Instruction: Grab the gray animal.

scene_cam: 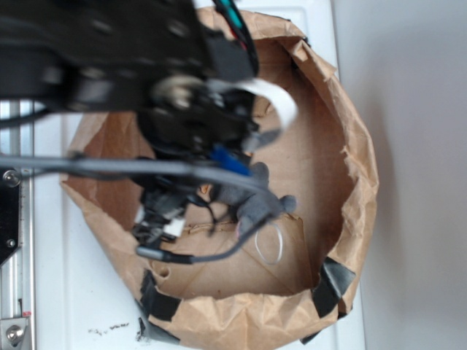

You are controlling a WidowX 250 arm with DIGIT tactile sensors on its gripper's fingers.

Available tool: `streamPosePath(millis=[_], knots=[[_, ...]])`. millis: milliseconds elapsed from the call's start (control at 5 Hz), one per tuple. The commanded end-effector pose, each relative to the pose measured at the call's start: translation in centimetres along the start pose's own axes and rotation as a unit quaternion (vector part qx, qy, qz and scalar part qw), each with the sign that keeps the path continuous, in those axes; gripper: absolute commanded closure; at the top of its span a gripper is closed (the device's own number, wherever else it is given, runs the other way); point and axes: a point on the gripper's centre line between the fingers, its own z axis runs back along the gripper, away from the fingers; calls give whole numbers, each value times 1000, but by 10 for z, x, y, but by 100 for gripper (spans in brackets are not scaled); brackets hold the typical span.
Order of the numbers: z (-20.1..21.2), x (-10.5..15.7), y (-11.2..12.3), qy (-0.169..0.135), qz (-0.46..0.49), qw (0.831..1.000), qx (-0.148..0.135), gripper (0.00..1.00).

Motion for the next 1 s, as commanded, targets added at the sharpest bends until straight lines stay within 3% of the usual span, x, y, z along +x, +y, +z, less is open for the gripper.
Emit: streamPosePath(millis=[0, 200, 400, 800], knots=[[-9, 32, -27, -53, -2, 998, -32, 0], [-9, 35, -25, -96, 5, 995, -15, 0], [-11, 37, -22, -122, 15, 992, 18, 0], [-11, 37, -22, -122, 15, 992, 18, 0]])
